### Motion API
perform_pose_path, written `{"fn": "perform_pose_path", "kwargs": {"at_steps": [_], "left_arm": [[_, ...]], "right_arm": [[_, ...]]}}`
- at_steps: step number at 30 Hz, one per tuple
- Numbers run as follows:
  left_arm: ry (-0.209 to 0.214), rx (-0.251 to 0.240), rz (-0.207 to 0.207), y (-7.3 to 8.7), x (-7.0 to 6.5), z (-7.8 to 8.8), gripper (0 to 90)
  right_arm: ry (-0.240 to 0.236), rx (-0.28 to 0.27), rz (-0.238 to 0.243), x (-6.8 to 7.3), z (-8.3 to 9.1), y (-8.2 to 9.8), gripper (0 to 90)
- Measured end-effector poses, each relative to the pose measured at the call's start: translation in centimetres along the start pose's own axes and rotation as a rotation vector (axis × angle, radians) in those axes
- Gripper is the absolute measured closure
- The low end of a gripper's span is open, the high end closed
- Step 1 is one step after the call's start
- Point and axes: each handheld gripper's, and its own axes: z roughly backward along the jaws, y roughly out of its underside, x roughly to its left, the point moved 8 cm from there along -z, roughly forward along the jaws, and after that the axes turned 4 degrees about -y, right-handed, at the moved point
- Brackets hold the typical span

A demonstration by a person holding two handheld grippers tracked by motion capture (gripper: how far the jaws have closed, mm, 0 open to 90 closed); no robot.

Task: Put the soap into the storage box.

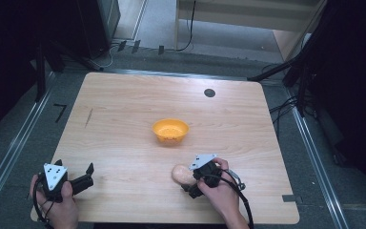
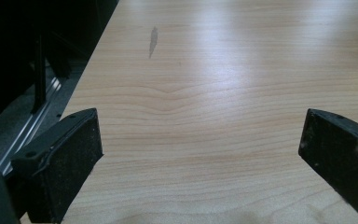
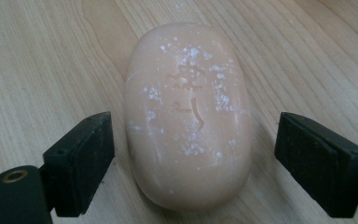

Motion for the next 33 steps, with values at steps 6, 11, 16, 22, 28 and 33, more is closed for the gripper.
{"fn": "perform_pose_path", "kwargs": {"at_steps": [6,11,16,22,28,33], "left_arm": [[-0.001,-0.001,0.000,0.0,0.0,0.0,0.0],[0.000,-0.001,0.001,0.0,0.0,0.0,0.0],[0.001,0.001,0.000,0.0,0.0,0.0,0.0],[0.001,0.002,0.000,0.0,0.1,0.0,0.0],[0.000,0.002,0.000,0.0,0.1,0.0,0.0],[-0.001,0.001,0.000,0.0,0.0,0.0,0.0]], "right_arm": [[-0.002,0.001,0.007,0.1,-0.3,-0.2,14.9],[-0.005,0.002,0.012,0.3,-0.6,-0.6,20.8],[0.008,-0.001,0.014,0.5,-0.7,-1.1,31.7],[0.014,0.010,0.024,0.4,-0.8,-1.2,32.2],[0.015,0.013,0.026,0.4,-0.8,-1.2,32.2],[0.012,0.016,0.022,0.4,-0.8,-1.1,31.1]]}}
